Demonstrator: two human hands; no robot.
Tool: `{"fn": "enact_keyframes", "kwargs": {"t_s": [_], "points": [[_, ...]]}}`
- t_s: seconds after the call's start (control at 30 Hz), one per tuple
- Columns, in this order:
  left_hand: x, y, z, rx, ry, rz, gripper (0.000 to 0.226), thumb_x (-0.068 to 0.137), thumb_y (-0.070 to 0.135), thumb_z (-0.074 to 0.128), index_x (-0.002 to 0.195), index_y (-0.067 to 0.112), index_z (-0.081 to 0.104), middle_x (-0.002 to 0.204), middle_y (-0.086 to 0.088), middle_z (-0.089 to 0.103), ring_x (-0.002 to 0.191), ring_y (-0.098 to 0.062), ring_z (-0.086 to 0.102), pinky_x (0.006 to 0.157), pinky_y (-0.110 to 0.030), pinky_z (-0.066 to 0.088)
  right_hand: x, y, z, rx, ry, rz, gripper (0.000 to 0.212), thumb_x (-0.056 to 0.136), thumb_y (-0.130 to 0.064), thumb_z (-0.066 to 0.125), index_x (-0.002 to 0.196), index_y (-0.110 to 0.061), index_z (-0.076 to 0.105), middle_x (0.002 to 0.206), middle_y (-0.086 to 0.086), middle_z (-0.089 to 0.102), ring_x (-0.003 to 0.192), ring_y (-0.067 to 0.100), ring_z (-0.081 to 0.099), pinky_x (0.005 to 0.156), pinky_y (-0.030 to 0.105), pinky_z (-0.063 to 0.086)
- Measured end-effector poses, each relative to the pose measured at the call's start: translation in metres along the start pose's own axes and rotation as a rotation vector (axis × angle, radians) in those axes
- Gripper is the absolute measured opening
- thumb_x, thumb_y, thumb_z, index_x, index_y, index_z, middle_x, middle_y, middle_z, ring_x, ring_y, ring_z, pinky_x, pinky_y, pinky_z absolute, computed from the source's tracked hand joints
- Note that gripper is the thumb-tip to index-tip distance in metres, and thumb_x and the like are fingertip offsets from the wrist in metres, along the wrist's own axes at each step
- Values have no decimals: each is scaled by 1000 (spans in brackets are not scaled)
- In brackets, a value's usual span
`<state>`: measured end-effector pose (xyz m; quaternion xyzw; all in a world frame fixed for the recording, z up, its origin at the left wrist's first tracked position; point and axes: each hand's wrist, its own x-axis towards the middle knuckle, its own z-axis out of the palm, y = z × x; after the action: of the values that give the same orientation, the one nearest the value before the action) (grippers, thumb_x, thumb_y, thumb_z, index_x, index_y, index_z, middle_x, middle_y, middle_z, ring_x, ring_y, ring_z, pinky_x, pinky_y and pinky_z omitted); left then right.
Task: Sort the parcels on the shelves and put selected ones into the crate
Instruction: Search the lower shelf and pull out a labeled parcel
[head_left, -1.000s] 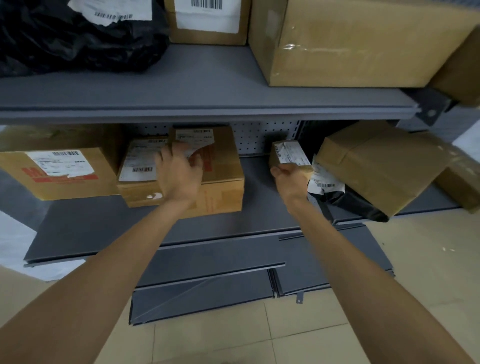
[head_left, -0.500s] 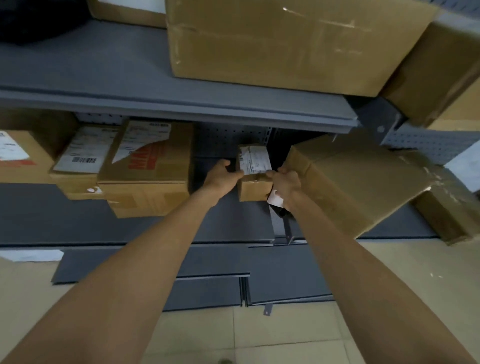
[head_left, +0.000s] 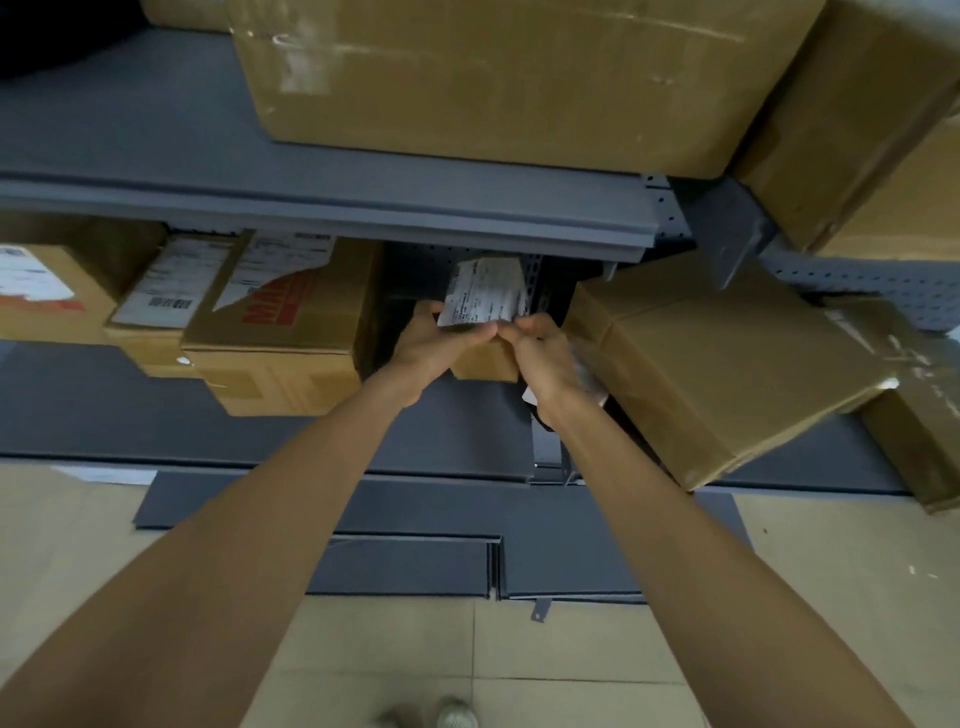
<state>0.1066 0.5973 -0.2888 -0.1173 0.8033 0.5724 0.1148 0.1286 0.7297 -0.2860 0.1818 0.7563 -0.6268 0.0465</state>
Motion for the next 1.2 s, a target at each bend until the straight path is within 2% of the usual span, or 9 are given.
{"fn": "enact_keyframes", "kwargs": {"t_s": [0.1,0.23,0.4,0.5,0.63,0.73,0.83,1.0,1.2], "points": [[-1,2,-7,38,39,12,95,64,49,83,139,15,36,128,0,50,115,-15,50,89,-26,42,-7,-2,4,41,-47,-25,16,94,-19,54,109,-15,59,113,3,62,109,17,57,94,27,44],[-5,2,-13,99,90,-13,111,51,57,85,141,16,35,133,-5,47,122,-20,49,100,-37,46,-16,-1,5,79,-134,-34,27,96,-14,50,118,-18,65,130,1,61,119,13,54,106,29,40],[-6,12,-26,79,82,-10,76,68,37,81,133,15,49,122,-2,58,105,-17,57,73,-24,49,-21,-4,-8,74,-154,-61,31,96,-6,51,122,-13,65,122,-3,62,112,6,56,105,24,39],[-5,24,-48,41,-14,-64,60,73,33,78,125,16,57,120,-4,63,105,-18,60,93,-31,49,-13,-8,-24,93,29,-43,27,93,-23,62,119,-19,64,117,-3,64,113,14,58,102,31,45],[-15,42,-70,-64,-201,-124,36,83,18,71,114,11,55,113,-5,63,101,-14,60,90,-26,47,-6,-13,-44,154,-7,45,51,86,-42,67,130,-22,52,113,-5,59,104,12,56,87,28,45],[-22,47,-78,-151,-276,-148,41,86,14,66,124,7,54,122,-9,61,113,-22,59,92,-31,49,-8,-11,-46,109,-209,106,51,82,-54,62,123,-25,56,119,-1,62,113,18,55,105,46,37],[-28,42,-80,-193,-329,-151,39,85,19,66,121,12,55,121,-10,62,112,-25,60,84,-32,52,-12,-7,-44,231,-332,150,40,86,-50,58,116,-24,60,119,5,67,116,23,58,102,54,37],[-36,31,-77,-280,-291,-164,37,83,31,68,117,20,57,118,-7,63,109,-27,60,76,-43,54,-20,-1,-38,344,-373,132,39,93,-35,57,127,-18,53,111,4,69,109,24,63,93,48,51],[-45,18,-73,-391,-294,-143,44,81,31,69,122,18,58,123,-7,61,111,-27,61,75,-48,57,-20,3,-32,453,-279,143,40,88,-38,63,123,-19,60,116,7,71,109,25,67,81,42,58]]}}
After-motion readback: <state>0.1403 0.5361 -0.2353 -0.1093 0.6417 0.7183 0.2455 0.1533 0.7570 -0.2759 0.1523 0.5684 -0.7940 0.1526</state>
